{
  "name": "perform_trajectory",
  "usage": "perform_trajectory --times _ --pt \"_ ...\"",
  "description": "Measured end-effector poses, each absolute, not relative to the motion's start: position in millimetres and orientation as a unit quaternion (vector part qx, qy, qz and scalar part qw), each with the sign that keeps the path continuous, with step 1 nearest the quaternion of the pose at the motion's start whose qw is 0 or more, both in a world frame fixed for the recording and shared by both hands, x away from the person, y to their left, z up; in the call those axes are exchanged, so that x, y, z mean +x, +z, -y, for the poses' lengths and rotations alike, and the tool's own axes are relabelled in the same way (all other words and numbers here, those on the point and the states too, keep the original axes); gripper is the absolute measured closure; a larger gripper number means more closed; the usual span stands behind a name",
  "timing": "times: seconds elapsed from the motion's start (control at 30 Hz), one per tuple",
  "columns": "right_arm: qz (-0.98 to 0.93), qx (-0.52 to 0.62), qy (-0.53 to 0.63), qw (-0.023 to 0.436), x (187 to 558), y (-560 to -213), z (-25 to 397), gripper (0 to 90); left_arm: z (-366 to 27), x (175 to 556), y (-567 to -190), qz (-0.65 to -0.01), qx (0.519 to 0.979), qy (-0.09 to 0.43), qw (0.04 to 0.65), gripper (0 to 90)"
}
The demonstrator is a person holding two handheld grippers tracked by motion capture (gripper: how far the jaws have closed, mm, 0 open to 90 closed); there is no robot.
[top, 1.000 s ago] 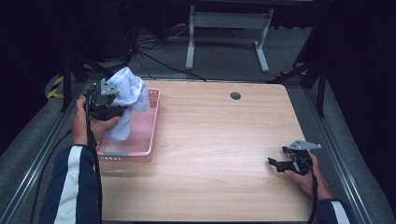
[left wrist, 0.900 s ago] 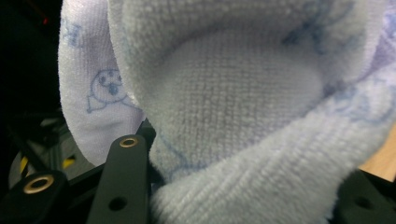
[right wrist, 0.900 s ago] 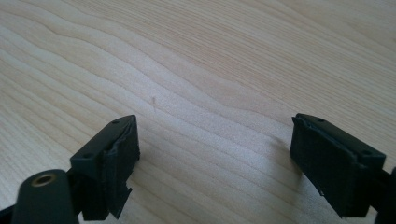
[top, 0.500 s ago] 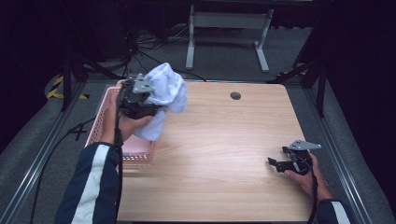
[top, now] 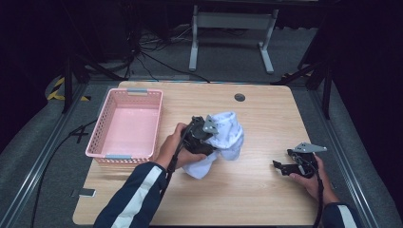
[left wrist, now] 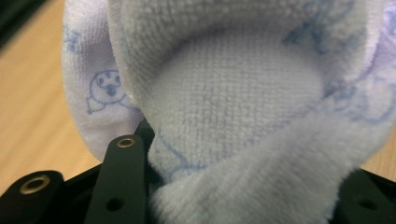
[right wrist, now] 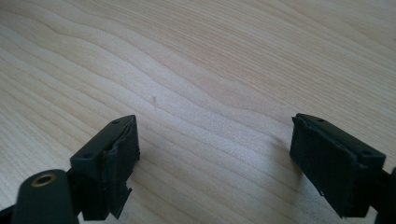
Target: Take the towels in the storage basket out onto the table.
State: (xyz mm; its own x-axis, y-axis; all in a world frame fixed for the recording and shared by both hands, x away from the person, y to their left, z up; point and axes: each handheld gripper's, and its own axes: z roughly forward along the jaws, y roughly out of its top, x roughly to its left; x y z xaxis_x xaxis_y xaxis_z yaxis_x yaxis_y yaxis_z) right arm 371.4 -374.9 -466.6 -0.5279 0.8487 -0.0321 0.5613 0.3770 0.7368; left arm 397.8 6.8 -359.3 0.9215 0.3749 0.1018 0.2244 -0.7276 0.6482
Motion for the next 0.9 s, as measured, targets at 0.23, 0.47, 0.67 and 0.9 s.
perform_trajectory --times 0.23,0.47,0.67,0.9 --pt "-0.803 0.439 0.344 0.209 371 -467 375 16.5 13 400 -402 -0.150 0.934 0.080 0.315 44.9" --pt "-0.803 0.439 0.344 0.209 371 -467 375 16.5 13 395 -402 -0.166 0.924 0.090 0.333 20.6" --pt "-0.808 0.439 0.335 0.206 370 -464 373 19.4 -2 378 -386 -0.167 0.917 0.123 0.340 17.3" --pt "-0.822 0.396 0.368 0.182 362 -449 356 26.8 -23 357 -378 -0.172 0.903 0.165 0.358 17.8"
